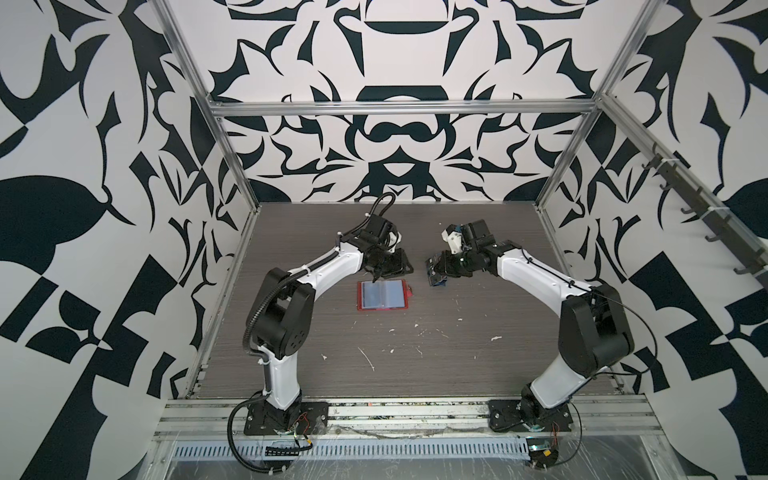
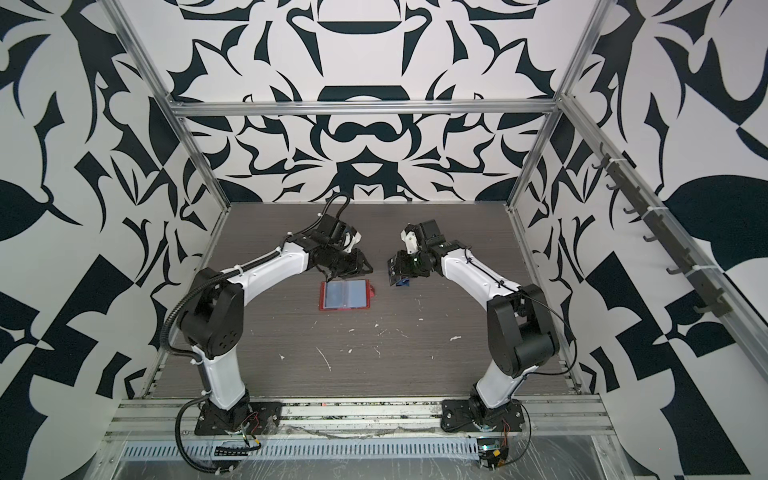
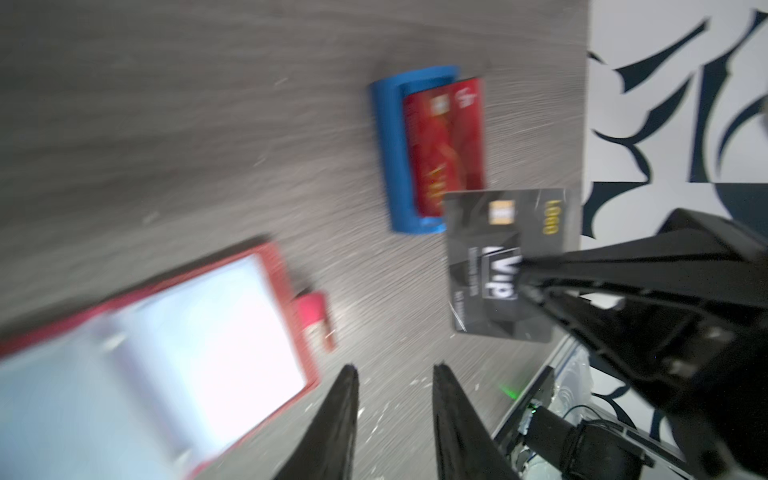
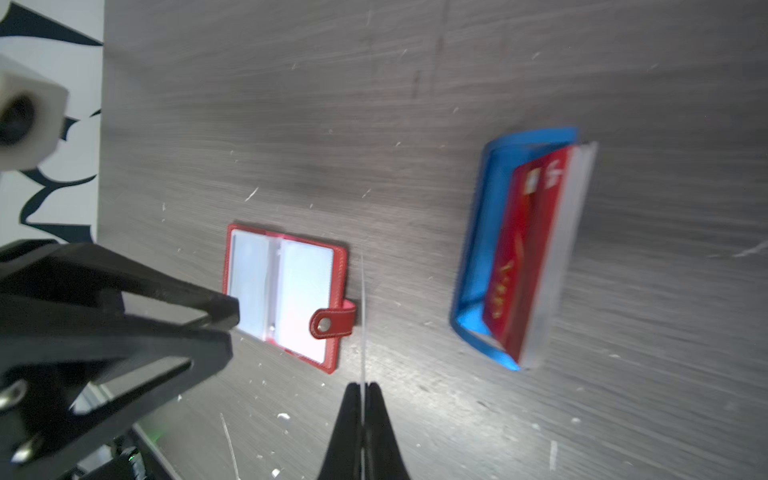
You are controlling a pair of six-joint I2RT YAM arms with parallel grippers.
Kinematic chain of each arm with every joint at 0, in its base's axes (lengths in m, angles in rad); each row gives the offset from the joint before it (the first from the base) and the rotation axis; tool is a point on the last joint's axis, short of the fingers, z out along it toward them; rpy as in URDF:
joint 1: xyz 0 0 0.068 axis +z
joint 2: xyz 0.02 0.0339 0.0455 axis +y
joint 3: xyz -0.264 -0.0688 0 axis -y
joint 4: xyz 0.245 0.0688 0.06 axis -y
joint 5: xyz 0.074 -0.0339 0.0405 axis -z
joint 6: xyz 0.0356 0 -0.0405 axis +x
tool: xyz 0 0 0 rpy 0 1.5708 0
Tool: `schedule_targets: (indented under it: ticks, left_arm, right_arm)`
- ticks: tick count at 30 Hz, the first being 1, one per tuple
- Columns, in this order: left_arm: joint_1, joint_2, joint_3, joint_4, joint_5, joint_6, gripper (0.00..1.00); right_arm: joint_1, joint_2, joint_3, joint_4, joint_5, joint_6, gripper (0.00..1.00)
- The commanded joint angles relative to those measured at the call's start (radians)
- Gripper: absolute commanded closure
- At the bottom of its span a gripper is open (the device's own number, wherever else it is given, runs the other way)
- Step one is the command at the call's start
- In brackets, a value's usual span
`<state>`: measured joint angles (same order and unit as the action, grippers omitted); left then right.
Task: Insert credit cards into a card holder
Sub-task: Pick up the credit card from the storage box, then insert the credit card into the card slot.
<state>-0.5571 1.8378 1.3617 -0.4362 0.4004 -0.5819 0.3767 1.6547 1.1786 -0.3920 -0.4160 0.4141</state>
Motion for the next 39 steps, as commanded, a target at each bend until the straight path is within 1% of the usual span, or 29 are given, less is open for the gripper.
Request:
schedule_targets:
  ticks: [1,8,12,16,23,34,39]
  left_arm:
    - [0.05,-0.094,-0.111,0.001,-0.043,0.02,0.65]
    - [0.139,-0.233,-0.314,0.033,-0.049,0.02,0.65]
    - [0.186,-0.269,-0.395,0.051,-0.05,0.022,0.65]
    - [0.229,-0.271,-0.449,0.078,-0.055,0.018,0.66]
    - [0.248,-0.209,-0.472,0.111,-0.118,0.005,0.68]
    - [0.249,-0.08,-0.458,0.208,-0.095,-0.019,0.71]
    - [0.249,-0.06,-0.466,0.219,-0.094,-0.026,0.77]
  right_arm:
    - [0.03,-0.039,-0.021,0.097,-0.049,0.051,1.0]
    - [0.106,-0.004,-0.062,0.174,-0.048,0.099,1.0]
    - [0.146,0.032,-0.076,0.239,-0.07,0.137,1.0]
    - [0.175,0.076,-0.075,0.291,-0.089,0.168,1.0]
    - [0.2,0.136,-0.076,0.364,-0.115,0.212,1.0]
    - [0.206,0.195,-0.08,0.438,-0.151,0.253,1.0]
    - [0.206,0.216,-0.078,0.451,-0.16,0.263,1.0]
